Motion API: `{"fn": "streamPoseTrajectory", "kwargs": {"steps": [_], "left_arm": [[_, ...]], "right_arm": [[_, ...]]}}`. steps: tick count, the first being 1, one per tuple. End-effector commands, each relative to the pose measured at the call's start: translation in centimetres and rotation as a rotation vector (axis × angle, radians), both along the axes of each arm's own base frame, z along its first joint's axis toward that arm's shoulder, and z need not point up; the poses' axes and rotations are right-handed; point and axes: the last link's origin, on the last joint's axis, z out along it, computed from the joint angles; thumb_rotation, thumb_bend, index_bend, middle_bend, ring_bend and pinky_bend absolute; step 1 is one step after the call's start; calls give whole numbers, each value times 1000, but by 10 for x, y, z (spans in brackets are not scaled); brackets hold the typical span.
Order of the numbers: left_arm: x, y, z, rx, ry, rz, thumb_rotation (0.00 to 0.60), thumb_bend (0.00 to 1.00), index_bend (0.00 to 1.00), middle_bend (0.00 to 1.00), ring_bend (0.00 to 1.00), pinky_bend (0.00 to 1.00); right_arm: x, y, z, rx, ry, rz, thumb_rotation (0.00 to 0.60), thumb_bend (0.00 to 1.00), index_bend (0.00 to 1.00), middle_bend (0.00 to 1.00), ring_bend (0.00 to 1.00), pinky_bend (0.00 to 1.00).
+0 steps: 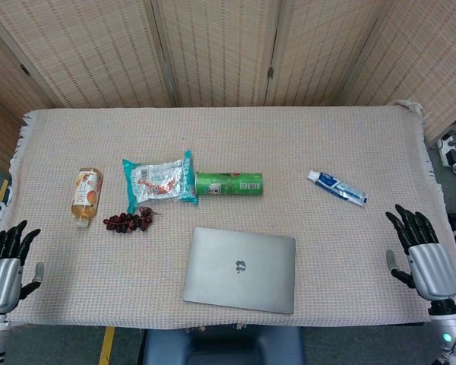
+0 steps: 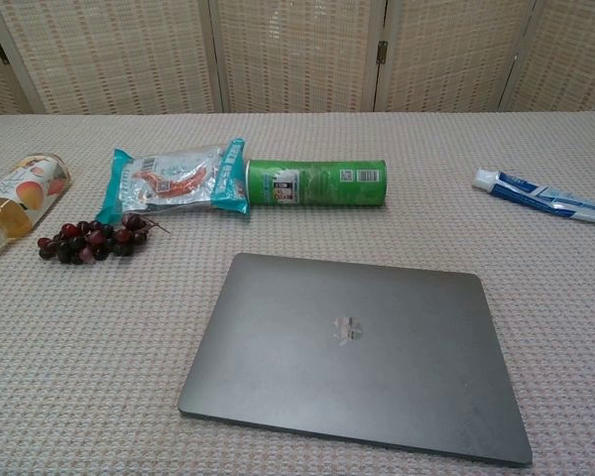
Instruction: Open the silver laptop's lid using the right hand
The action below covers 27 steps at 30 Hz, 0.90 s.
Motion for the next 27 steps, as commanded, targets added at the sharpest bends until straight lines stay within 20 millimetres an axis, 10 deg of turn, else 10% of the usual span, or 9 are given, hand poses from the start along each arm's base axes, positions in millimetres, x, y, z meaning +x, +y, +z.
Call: {"fn": "streamPoseTrajectory", "kwargs": {"steps": [1,16,27], "left_arm": [[0,0,0,1,1,0,600,546,171,54,9,0],[0,-5,1,0,-6,-3,600,545,171,54,9,0],[3,-9,0,-18,2,-22,600,546,171,54,9,0]], "right_arm": [[0,0,0,0,-3,5,600,595,0,0,0,0],[13,1,-15,83,-10,92,600,596,0,0,0,0],[56,-10,-77,383,32,292,600,588,0,0,0,0]]}}
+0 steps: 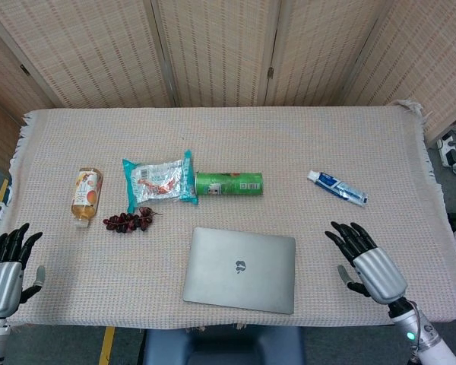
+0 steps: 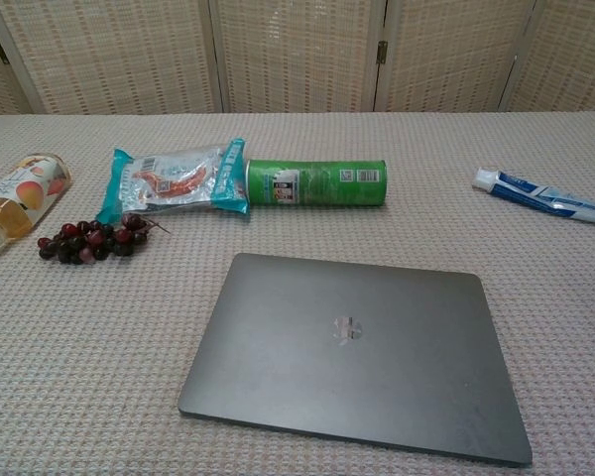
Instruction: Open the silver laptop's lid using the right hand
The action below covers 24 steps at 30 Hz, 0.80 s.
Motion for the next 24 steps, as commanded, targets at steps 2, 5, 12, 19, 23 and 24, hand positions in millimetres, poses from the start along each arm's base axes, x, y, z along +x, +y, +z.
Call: {"fn": "streamPoseTrajectory", "kwargs": {"steps": [2,5,12,19,23,24], "left_arm": [[1,-1,-1,-8,2,-4,600,545,171,54,9,0],[3,-2,-2,-12,2,-10,600,545,171,54,9,0],[7,-1,-4,-19,2,-27,600,545,171,54,9,0],[10,-1,-7,-28,-1,-39,600,546,171,54,9,0],[9,-2,-8,-29,-4,-34,600,545,171,54,9,0],[8,-2,-8,-29,-6,-32,600,545,171,54,9,0]], "right_arm": [[26,-3,-36,156,37,113,600,564,0,0,0,0],[40,-5,-53,222,37,164,600,519,0,0,0,0],[68,-7,-93,339,61,266,600,318,0,0,0,0],[80,-7,-126,399,87,309,600,253,0,0,0,0],[82,-7,-139,414,101,318,600,252,0,0,0,0],[83,-7,-141,417,104,324,600,252,0,0,0,0]]}}
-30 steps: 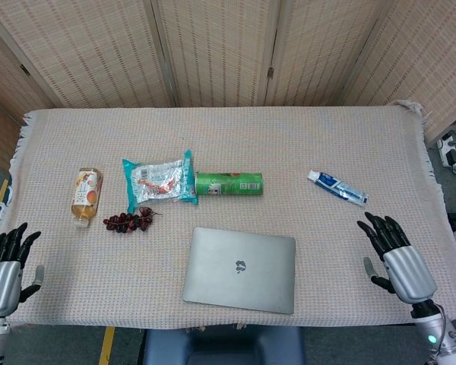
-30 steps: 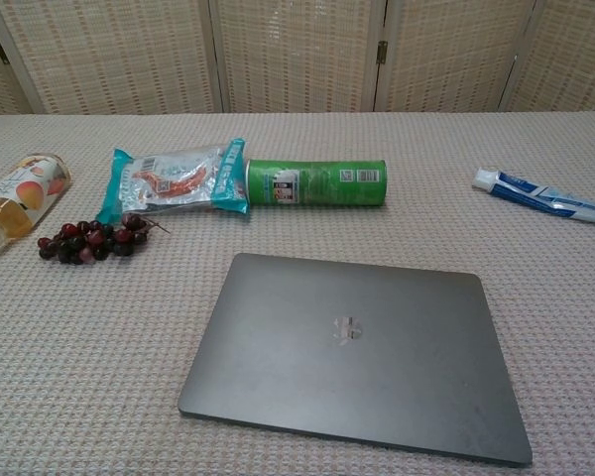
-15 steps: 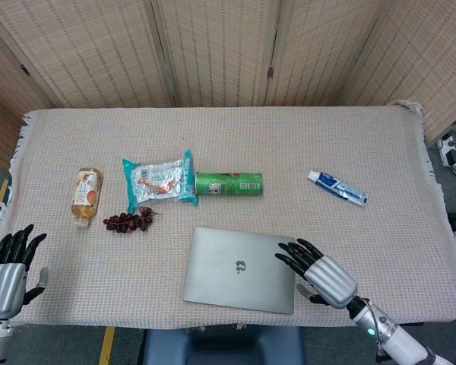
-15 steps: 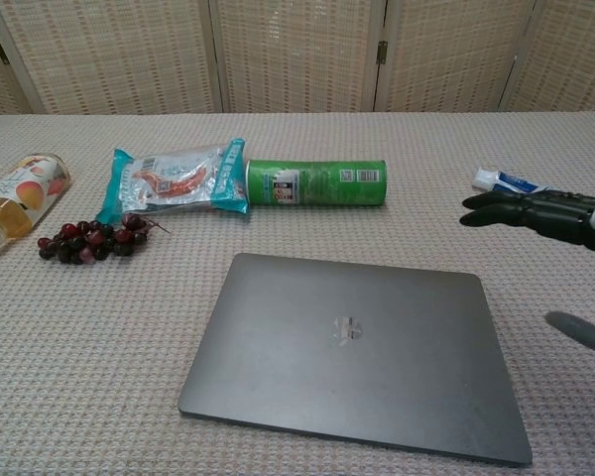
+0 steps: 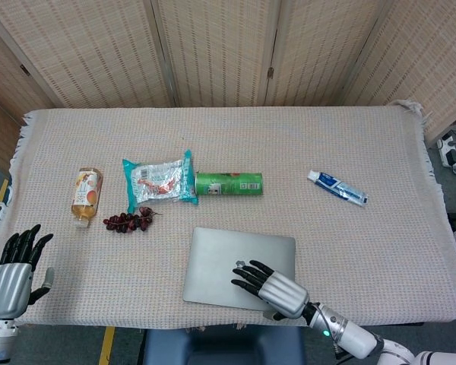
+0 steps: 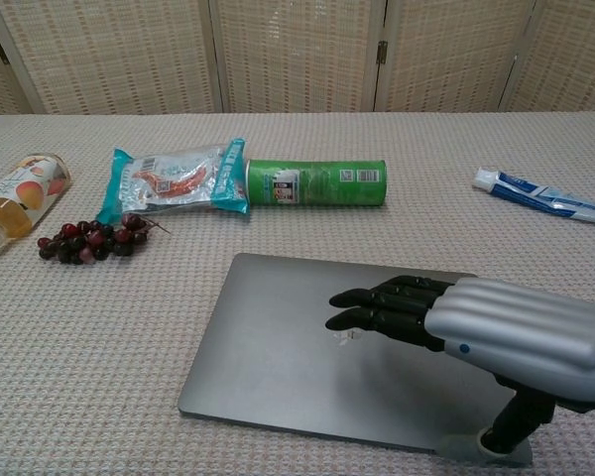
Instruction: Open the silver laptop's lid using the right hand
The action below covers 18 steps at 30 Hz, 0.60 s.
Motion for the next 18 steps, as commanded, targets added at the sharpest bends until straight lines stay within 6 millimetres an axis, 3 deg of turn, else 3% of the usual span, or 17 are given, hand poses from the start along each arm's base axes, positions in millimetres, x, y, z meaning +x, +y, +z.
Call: {"fn": "streamPoseTrajectory", "kwargs": {"steps": [1,18], "left_arm": [[-2,-1,-1,1,-4,6,600,545,171,54,9,0],[-8,-2,-3,-3,-16,14,600,545,171,54,8,0]], "right_arm": [[2,0,-10,12,14,18,600,252,0,0,0,0],[1,-5,-28,12,51,37,600,252,0,0,0,0]]}}
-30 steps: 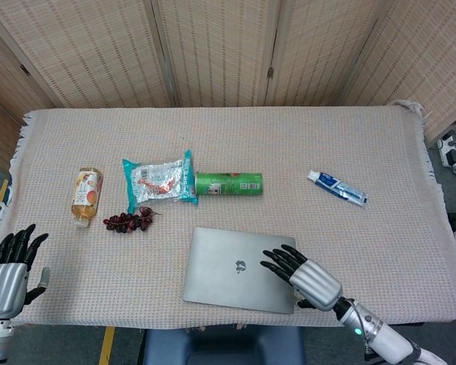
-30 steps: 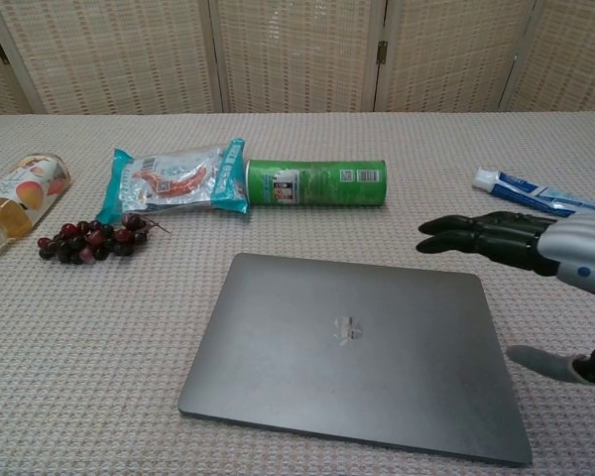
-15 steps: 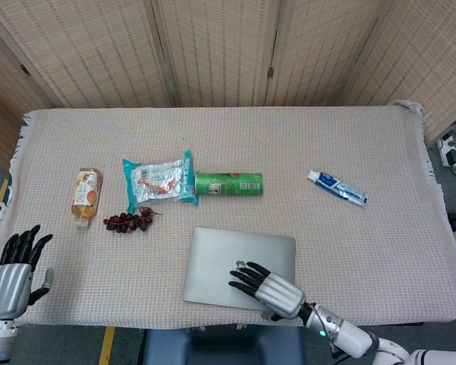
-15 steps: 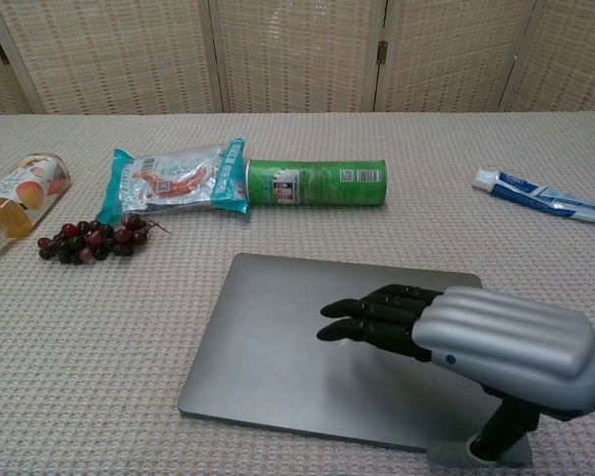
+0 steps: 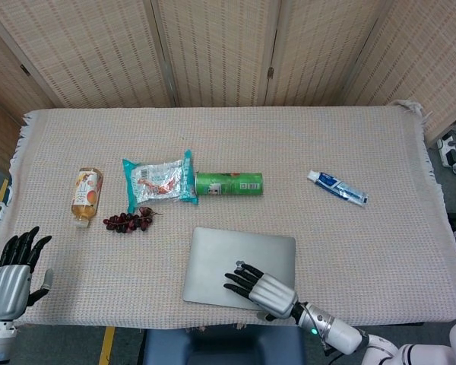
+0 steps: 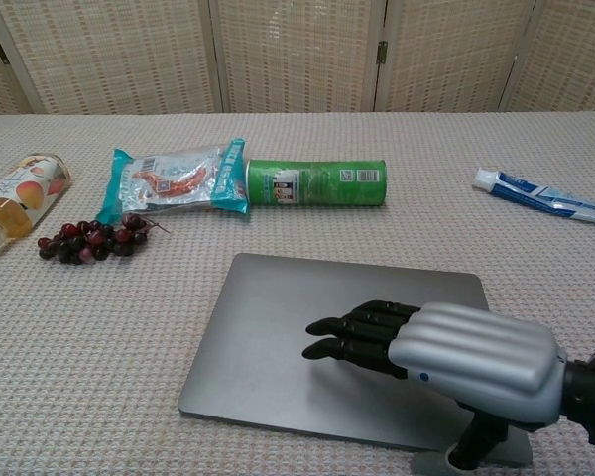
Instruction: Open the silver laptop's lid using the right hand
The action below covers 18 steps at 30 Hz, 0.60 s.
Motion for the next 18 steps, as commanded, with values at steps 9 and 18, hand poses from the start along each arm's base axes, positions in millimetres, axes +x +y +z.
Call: {"fn": "streamPoseTrajectory", "kwargs": {"steps": [9,18], "left_arm": [[-1,0,-3,-5,-4,1,600,546,171,54,8,0],[-2,1,-3,-4,0,3,600,546,171,54,8,0]], "right_arm": [[-9,-10,1,-48,47,-14,600,252,0,0,0,0],[-19,-38,15,-155,66,-76,600,247,0,0,0,0]]}}
